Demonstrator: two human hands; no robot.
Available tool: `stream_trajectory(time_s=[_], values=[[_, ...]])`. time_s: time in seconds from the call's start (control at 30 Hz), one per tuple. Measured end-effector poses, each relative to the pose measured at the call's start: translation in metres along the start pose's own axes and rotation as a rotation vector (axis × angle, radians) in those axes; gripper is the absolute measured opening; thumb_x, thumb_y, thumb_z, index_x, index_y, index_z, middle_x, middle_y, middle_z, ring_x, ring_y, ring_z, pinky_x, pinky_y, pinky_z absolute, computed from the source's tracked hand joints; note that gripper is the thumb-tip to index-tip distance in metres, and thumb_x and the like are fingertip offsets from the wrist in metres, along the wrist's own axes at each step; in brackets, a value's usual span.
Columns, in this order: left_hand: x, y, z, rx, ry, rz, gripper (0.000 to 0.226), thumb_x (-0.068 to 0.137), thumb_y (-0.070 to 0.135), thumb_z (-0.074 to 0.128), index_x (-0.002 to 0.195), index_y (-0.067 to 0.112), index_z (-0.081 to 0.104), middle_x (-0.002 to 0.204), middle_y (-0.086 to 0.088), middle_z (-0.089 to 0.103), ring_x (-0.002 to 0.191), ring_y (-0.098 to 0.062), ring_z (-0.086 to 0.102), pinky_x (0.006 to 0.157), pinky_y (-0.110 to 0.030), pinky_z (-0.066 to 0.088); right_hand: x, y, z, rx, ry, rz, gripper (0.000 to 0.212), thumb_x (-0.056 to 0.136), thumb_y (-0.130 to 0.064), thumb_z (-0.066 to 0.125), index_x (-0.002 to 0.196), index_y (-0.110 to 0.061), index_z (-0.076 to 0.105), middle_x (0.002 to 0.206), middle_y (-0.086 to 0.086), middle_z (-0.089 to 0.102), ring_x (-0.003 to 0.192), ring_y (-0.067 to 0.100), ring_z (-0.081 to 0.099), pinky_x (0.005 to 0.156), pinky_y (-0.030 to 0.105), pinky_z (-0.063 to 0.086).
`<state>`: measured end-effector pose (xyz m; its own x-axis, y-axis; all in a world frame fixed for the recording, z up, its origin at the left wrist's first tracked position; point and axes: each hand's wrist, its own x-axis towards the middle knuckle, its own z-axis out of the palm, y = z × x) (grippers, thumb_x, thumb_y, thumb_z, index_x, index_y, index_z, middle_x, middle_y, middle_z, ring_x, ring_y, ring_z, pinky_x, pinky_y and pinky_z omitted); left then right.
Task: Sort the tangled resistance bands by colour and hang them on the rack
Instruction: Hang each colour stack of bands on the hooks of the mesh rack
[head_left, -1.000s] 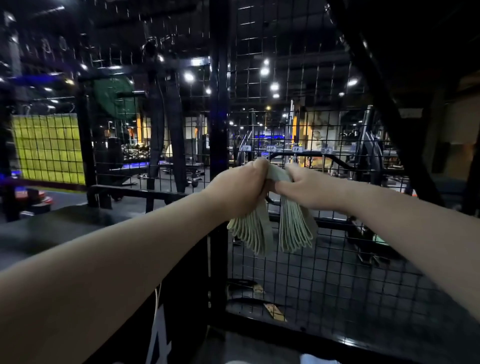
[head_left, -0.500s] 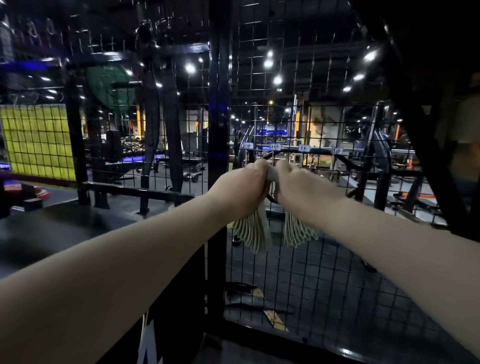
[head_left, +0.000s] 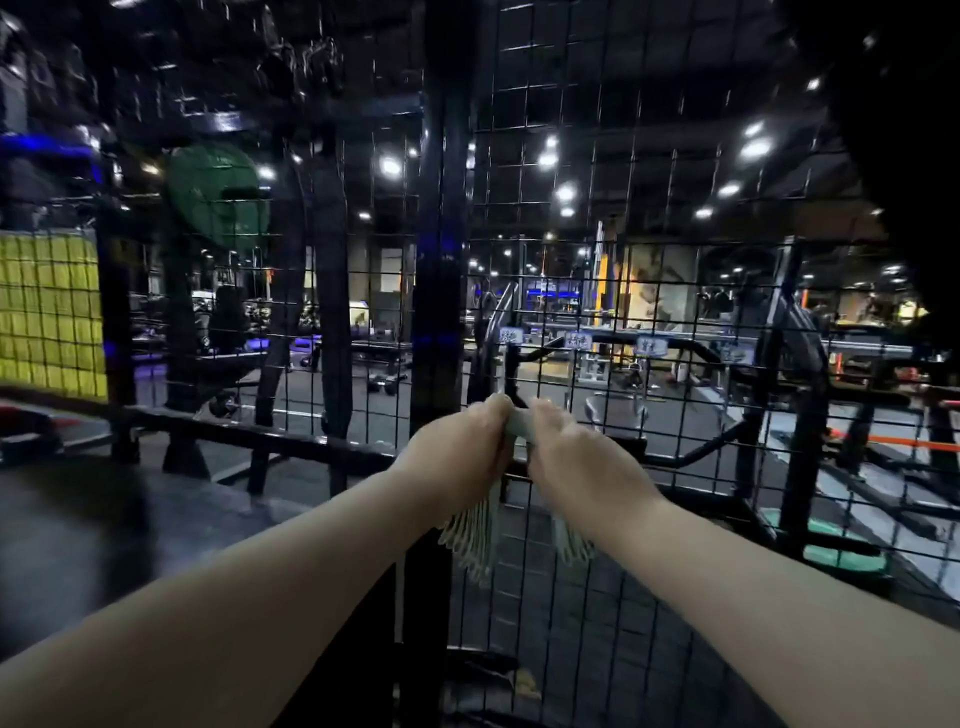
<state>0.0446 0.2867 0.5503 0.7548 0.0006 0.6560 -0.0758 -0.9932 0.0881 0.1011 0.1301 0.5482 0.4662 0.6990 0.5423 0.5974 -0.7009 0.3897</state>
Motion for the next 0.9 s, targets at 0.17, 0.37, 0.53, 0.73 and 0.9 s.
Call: stream_trajectory(time_s=[0.17, 0.37, 0.53, 0.73, 0.9], values=[[0.041, -0.033, 0.023, 0.024, 0.056, 0.054, 0.018, 0.104, 0.029, 0.044, 0.115, 0.017, 0.051, 0.094, 0.002, 0.063, 0.074, -0.019, 0.063, 0.061, -0.040, 0.055, 0.054, 0.012, 0.030, 0.026, 0.056, -0.064, 0.030, 0.101, -0.009, 0.029, 0.128, -0.005, 0.043, 0.117, 0.014, 0.055, 0.089, 0.031, 0.067, 0.066, 0.038, 0.055], [0.087, -0.079, 0.043, 0.082, 0.050, 0.084, 0.023, 0.103, 0.031, 0.046, 0.123, 0.022, 0.051, 0.108, 0.002, 0.064, 0.086, -0.021, 0.066, 0.067, -0.042, 0.057, 0.108, 0.018, 0.044, 0.033, 0.052, -0.002, 0.024, 0.101, -0.003, 0.037, 0.123, -0.002, 0.046, 0.107, 0.012, 0.058, 0.096, 0.028, 0.069, 0.067, 0.034, 0.051], [0.121, -0.106, 0.046, 0.114, 0.021, 0.034, 0.009, 0.104, 0.026, 0.047, 0.113, 0.026, 0.045, 0.097, 0.010, 0.057, 0.076, -0.016, 0.059, 0.062, -0.033, 0.049, 0.151, 0.024, 0.062, 0.083, 0.054, -0.010, 0.018, 0.099, 0.001, 0.037, 0.114, -0.003, 0.047, 0.091, 0.008, 0.049, 0.090, 0.028, 0.070, 0.064, 0.033, 0.050], [0.152, -0.128, 0.056, 0.085, 0.046, 0.030, 0.006, 0.101, 0.028, 0.053, 0.105, 0.024, 0.056, 0.098, 0.007, 0.062, 0.080, -0.015, 0.063, 0.070, -0.036, 0.056, 0.189, 0.029, 0.087, 0.200, 0.024, 0.050, 0.014, 0.098, 0.003, 0.035, 0.097, -0.011, 0.038, 0.076, 0.001, 0.043, 0.083, 0.029, 0.067, 0.058, 0.034, 0.042], [0.168, -0.134, 0.066, 0.067, 0.060, 0.030, 0.007, 0.099, 0.026, 0.057, 0.104, 0.022, 0.060, 0.100, 0.004, 0.065, 0.084, -0.017, 0.065, 0.075, -0.041, 0.058, 0.201, 0.035, 0.094, 0.274, 0.030, 0.125, 0.015, 0.099, 0.000, 0.038, 0.108, -0.008, 0.046, 0.090, 0.009, 0.059, 0.089, 0.032, 0.069, 0.064, 0.038, 0.049]])
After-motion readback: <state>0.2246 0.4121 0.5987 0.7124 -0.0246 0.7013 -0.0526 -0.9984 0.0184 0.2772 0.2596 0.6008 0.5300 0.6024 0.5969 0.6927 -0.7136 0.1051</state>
